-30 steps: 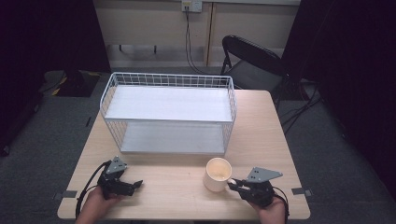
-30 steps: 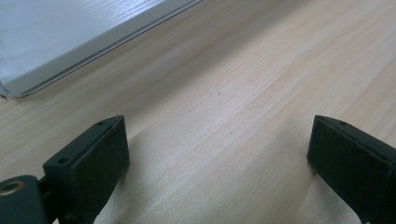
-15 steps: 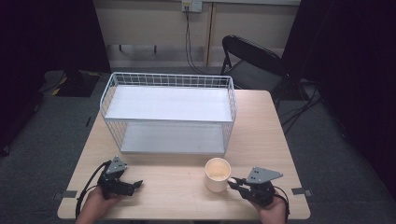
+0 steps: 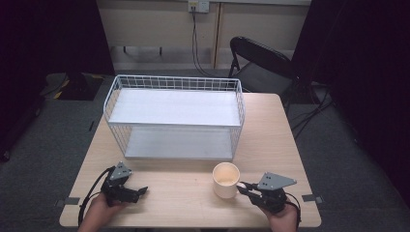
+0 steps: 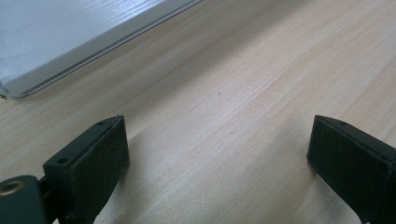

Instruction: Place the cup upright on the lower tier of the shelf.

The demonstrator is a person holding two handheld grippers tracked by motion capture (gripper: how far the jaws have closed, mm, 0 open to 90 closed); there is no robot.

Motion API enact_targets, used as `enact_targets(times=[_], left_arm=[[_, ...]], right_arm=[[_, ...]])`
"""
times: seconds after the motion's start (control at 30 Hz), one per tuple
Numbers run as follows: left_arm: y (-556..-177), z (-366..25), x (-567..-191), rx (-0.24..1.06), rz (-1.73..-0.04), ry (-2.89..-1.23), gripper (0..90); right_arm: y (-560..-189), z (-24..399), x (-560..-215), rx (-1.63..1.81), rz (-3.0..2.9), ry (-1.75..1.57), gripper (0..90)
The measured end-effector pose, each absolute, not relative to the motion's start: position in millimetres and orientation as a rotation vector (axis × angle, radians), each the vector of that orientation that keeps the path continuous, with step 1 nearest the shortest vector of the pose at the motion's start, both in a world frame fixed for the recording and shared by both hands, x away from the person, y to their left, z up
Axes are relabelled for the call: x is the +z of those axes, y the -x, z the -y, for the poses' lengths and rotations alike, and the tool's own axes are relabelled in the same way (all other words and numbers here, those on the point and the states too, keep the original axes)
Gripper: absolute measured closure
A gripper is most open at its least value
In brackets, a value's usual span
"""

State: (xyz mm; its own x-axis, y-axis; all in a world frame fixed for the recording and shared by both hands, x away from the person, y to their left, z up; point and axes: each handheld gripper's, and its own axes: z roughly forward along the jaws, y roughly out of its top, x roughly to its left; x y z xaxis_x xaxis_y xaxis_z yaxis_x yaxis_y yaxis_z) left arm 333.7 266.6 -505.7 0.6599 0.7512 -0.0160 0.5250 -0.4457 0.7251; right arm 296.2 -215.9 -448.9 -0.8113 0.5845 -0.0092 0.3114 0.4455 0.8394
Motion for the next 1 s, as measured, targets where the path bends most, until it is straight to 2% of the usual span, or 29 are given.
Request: enact_targets(times=[1.0], left_arm=[[-334, -267, -506, 0.402, -0.983, -2.152, 5.0]], right_arm=[[-307, 212, -428, 1.386, -2.379, -0.783, 80.5]])
